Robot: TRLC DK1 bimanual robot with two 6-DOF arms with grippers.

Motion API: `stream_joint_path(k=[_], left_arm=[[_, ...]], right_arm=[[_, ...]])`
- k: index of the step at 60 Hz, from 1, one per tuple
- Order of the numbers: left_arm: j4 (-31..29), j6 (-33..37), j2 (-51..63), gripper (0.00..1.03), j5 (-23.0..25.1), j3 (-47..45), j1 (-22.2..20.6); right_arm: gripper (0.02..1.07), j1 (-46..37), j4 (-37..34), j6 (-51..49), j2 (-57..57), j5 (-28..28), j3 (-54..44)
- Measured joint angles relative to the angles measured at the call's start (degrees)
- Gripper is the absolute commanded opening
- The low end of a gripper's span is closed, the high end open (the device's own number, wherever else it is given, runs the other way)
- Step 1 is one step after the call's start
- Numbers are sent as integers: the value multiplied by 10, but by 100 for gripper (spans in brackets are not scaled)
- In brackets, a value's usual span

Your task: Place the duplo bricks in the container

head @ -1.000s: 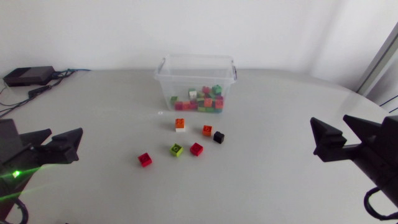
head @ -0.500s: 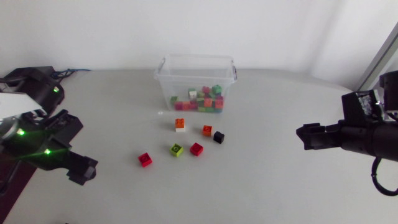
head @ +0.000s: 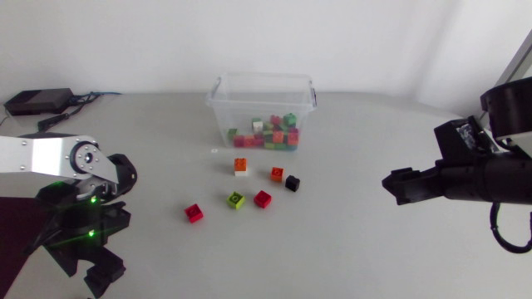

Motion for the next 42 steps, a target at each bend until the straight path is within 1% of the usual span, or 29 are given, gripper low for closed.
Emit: stream_joint_path(k=[4, 8, 11, 17, 23, 25, 29, 32, 34, 42], left_arm=[[-2, 0, 30, 87, 8, 0, -9], [-3, -3, 64, 87, 31, 0, -21], [0, -10, 84, 87, 37, 0, -28], [20, -20, 129, 82, 50, 0, -34], [39, -29, 155, 69, 54, 0, -26], [46, -31, 162, 65, 54, 0, -17], [56, -31, 169, 54, 54, -3, 1], [56, -33, 170, 49, 54, -7, 14], [55, -33, 170, 46, 54, -8, 19], [54, -33, 170, 42, 51, -10, 24]], right_arm=[[102, 0, 2, 0, 1, 0, 0], [102, 0, 2, -2, 1, 0, 0], [102, 0, 2, -2, 1, 0, 0], [102, 0, 2, -2, 1, 0, 0], [102, 0, 3, -2, 1, 0, 1], [102, 0, 3, -2, 1, 0, 1], [102, 0, 3, -2, 1, 0, 1], [102, 0, 3, -2, 1, 0, 1], [102, 0, 3, -2, 1, 0, 1], [102, 8, 8, -2, 1, 0, 1]])
